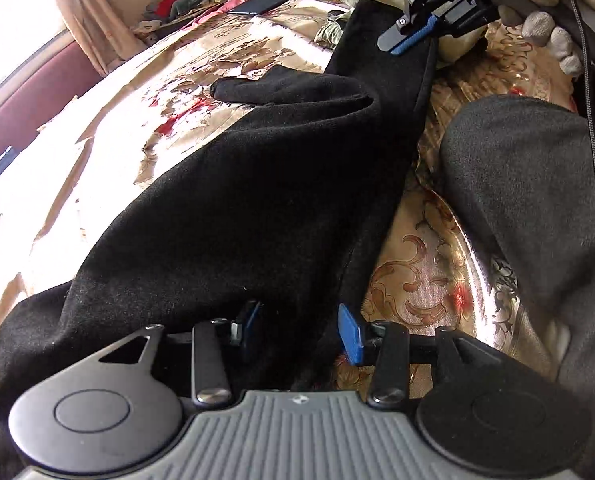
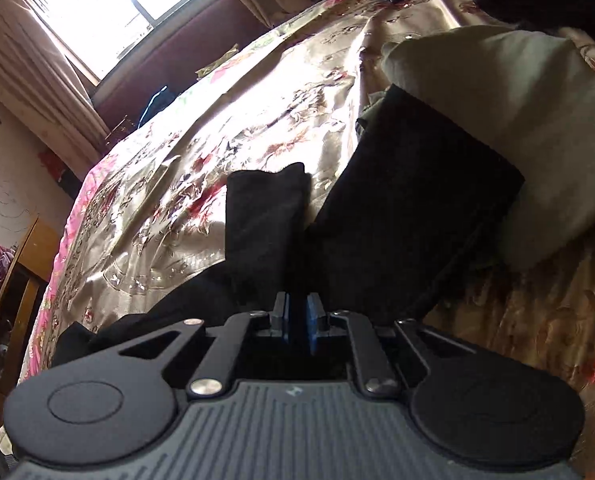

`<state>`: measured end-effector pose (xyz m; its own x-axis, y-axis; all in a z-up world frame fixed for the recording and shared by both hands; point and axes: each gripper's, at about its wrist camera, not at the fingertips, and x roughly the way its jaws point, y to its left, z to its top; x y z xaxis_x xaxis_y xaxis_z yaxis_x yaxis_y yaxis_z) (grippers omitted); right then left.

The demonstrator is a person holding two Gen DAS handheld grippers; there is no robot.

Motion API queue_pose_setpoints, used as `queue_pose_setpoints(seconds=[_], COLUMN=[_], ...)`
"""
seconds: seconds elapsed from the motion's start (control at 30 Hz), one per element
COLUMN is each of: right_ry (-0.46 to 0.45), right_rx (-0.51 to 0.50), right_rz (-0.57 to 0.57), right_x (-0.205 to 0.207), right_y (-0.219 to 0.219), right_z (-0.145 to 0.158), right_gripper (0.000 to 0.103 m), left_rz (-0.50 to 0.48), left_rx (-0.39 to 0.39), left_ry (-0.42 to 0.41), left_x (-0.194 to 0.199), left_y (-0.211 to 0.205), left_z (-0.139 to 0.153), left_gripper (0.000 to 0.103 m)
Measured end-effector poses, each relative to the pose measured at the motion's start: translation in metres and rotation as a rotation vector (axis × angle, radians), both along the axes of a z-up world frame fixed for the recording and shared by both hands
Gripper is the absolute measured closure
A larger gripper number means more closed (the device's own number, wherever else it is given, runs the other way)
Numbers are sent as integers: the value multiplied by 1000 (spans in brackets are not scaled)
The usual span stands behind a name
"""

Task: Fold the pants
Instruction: 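Lift the leg hem with the right gripper while the left gripper holds the trousers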

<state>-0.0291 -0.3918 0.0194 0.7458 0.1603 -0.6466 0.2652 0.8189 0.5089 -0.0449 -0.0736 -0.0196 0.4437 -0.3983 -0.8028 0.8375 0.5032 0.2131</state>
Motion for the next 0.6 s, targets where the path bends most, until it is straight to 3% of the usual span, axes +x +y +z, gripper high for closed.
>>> queue_pose_setpoints(seconds=[0.03, 0.1, 0.37, 0.43, 0.5, 0.6], right_ry=[-12, -31, 61, 39, 20, -100], right_rx=[-13, -25, 131, 151, 143, 207], right_rz=[11, 24, 3, -11, -27, -39], right_x=[8, 29, 100, 108, 113, 96], right_y=[1, 0, -16, -16, -17, -25], right_z=[1, -2, -55, -59, -56, -32], right_gripper=[83, 64, 63, 68, 98, 98], left_rz=[9, 20, 23, 34, 48, 62], left_rx=[-1, -7, -26, -33, -39, -30], left_ry=[0, -4, 9, 25, 36, 26], left_x=[1, 6, 8, 13, 17, 17], left_y=[-1, -3, -6, -7, -8, -10], left_z=[0, 0, -5, -5, -6, -6], left_gripper=[46, 45, 44, 44, 44, 43])
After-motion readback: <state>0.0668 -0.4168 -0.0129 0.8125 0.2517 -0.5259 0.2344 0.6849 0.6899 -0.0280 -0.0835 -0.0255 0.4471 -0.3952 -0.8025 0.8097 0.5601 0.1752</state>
